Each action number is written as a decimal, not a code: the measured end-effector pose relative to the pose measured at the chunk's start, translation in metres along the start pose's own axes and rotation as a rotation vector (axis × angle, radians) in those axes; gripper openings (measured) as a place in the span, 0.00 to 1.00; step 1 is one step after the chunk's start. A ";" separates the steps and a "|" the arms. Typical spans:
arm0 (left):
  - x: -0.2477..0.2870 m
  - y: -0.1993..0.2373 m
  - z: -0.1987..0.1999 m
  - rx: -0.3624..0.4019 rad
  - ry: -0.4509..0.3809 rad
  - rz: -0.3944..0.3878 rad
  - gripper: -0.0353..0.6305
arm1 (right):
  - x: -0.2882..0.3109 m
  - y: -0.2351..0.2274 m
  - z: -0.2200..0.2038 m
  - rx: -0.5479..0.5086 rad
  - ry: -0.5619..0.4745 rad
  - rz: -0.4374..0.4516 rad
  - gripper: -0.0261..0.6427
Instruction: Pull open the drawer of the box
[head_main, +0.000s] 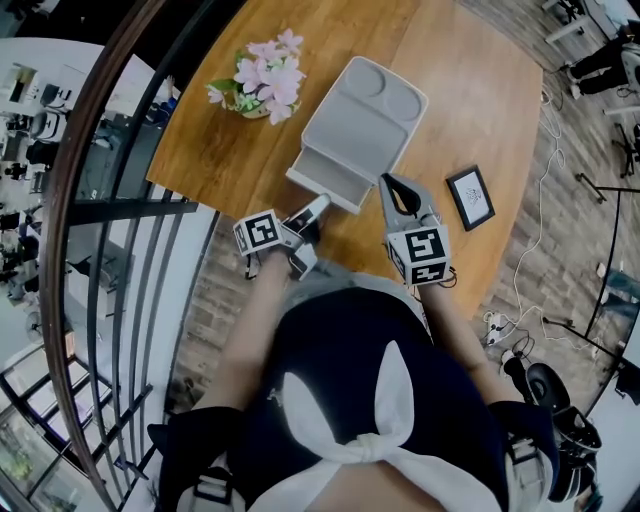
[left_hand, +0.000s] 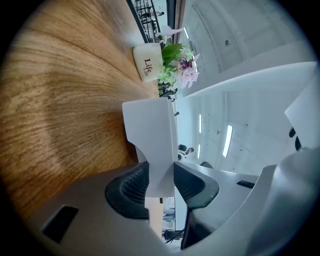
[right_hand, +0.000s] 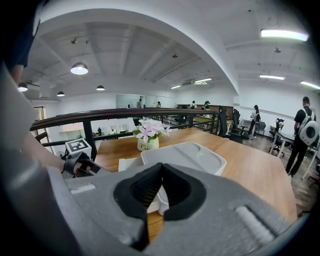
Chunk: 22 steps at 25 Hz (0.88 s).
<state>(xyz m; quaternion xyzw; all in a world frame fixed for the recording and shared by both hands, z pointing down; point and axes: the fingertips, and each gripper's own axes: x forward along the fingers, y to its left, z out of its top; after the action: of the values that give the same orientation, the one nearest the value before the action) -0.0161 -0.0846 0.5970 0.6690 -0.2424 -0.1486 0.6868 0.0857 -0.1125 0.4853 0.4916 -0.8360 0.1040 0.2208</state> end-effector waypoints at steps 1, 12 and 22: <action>-0.002 0.001 0.000 0.014 0.000 0.003 0.30 | -0.001 0.001 0.000 -0.001 -0.001 0.000 0.04; -0.013 0.003 -0.004 0.013 -0.004 0.013 0.30 | -0.005 0.011 0.000 -0.003 0.000 0.008 0.04; -0.022 0.001 -0.010 0.005 -0.011 0.007 0.30 | -0.011 0.018 0.000 -0.006 -0.001 0.011 0.04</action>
<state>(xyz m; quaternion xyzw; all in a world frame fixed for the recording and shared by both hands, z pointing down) -0.0291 -0.0642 0.5948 0.6688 -0.2490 -0.1493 0.6844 0.0750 -0.0955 0.4815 0.4861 -0.8391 0.1026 0.2215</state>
